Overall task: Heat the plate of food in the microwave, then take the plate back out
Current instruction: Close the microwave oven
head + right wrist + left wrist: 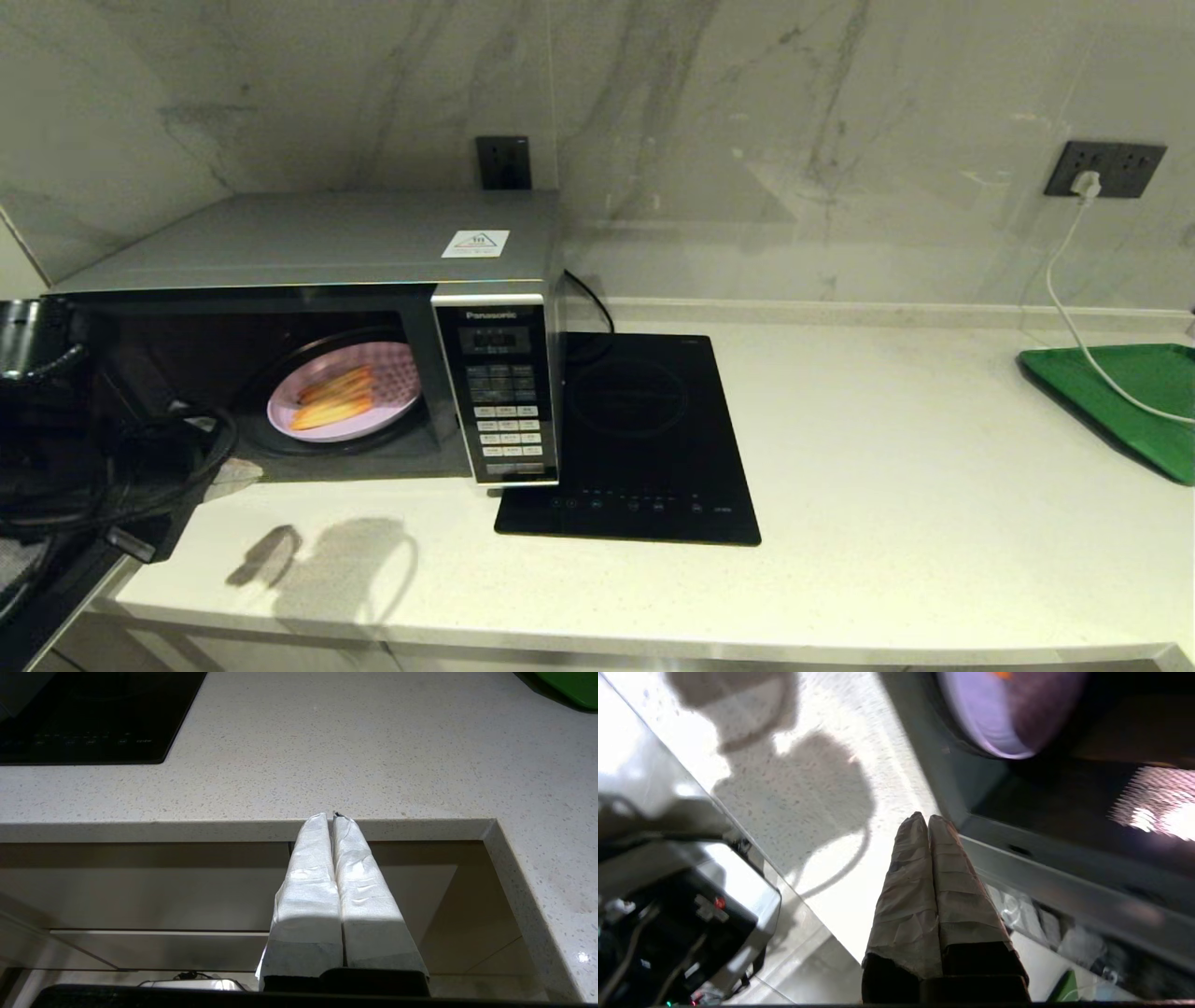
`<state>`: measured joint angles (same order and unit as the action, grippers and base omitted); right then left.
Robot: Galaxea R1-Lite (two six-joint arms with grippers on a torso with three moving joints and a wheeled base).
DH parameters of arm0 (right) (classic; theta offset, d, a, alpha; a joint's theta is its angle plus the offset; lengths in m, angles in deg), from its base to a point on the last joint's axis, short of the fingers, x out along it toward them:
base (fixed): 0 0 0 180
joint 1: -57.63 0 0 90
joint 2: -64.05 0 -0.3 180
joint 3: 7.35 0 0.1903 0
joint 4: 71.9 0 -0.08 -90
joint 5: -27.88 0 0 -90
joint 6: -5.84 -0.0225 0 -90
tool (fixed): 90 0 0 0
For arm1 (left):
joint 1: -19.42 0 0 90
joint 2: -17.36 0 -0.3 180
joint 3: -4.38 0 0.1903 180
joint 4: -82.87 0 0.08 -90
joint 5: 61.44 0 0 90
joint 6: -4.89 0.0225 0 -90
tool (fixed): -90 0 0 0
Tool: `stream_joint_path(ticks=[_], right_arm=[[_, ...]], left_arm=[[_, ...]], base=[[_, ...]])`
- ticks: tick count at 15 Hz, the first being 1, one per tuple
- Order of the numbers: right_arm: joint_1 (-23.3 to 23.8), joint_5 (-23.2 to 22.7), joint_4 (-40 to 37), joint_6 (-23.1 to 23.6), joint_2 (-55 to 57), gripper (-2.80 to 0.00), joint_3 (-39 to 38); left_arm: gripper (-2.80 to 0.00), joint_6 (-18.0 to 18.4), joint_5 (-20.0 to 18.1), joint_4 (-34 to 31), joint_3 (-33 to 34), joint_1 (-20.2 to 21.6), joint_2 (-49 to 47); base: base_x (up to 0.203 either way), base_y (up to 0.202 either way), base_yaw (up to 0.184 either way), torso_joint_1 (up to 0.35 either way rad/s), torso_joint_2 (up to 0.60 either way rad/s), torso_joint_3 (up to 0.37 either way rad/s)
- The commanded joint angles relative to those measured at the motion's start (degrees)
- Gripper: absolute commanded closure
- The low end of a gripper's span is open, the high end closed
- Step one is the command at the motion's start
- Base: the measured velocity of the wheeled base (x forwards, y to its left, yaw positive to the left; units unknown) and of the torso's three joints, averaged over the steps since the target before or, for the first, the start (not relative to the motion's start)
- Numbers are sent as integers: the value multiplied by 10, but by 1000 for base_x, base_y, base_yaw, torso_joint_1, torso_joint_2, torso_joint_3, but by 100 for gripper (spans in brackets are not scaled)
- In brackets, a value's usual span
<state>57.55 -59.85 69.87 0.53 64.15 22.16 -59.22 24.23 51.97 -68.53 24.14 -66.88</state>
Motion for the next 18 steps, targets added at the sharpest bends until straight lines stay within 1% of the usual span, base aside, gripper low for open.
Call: stream_joint_path(ticks=[1,2,3,4,6,7,8,9,10,12,13,14,16,18], right_arm=[[0,0,-1,0,0,0,0],[-1,0,-1,0,0,0,0],[0,0,-1,0,0,0,0],[0,0,-1,0,0,0,0],[0,0,-1,0,0,0,0],[0,0,-1,0,0,0,0],[0,0,-1,0,0,0,0],[0,0,-1,0,0,0,0],[0,0,-1,0,0,0,0],[0,0,-1,0,0,0,0],[0,0,-1,0,0,0,0],[0,0,-1,0,0,0,0],[0,0,-1,0,0,0,0],[0,0,-1,0,0,0,0]], left_arm=[[0,17,-2,-57,-59,22,68],[0,30,-1,-102,-101,49,75],[0,53,-1,-138,-137,92,80],[0,88,-1,-164,-172,133,84],[0,174,-1,-219,-263,201,91],[0,227,-1,-245,-305,241,92],[0,279,-2,-262,-332,278,93],[0,332,-2,-272,-351,312,93],[0,378,-2,-279,-361,343,92],[0,446,-3,-297,-366,392,82],[0,460,-3,-303,-367,409,67],[0,463,-3,-305,-367,418,54],[0,464,-3,-309,-367,431,30],[0,462,-6,-311,-368,455,12]], base=[[0,0,0,0,0,0],[0,0,0,0,0,0],[0,0,0,0,0,0],[0,0,0,0,0,0],[0,0,0,0,0,0],[0,0,0,0,0,0],[0,0,0,0,0,0],[0,0,0,0,0,0],[0,0,0,0,0,0],[0,0,0,0,0,0],[0,0,0,0,0,0],[0,0,0,0,0,0],[0,0,0,0,0,0],[0,0,0,0,0,0]])
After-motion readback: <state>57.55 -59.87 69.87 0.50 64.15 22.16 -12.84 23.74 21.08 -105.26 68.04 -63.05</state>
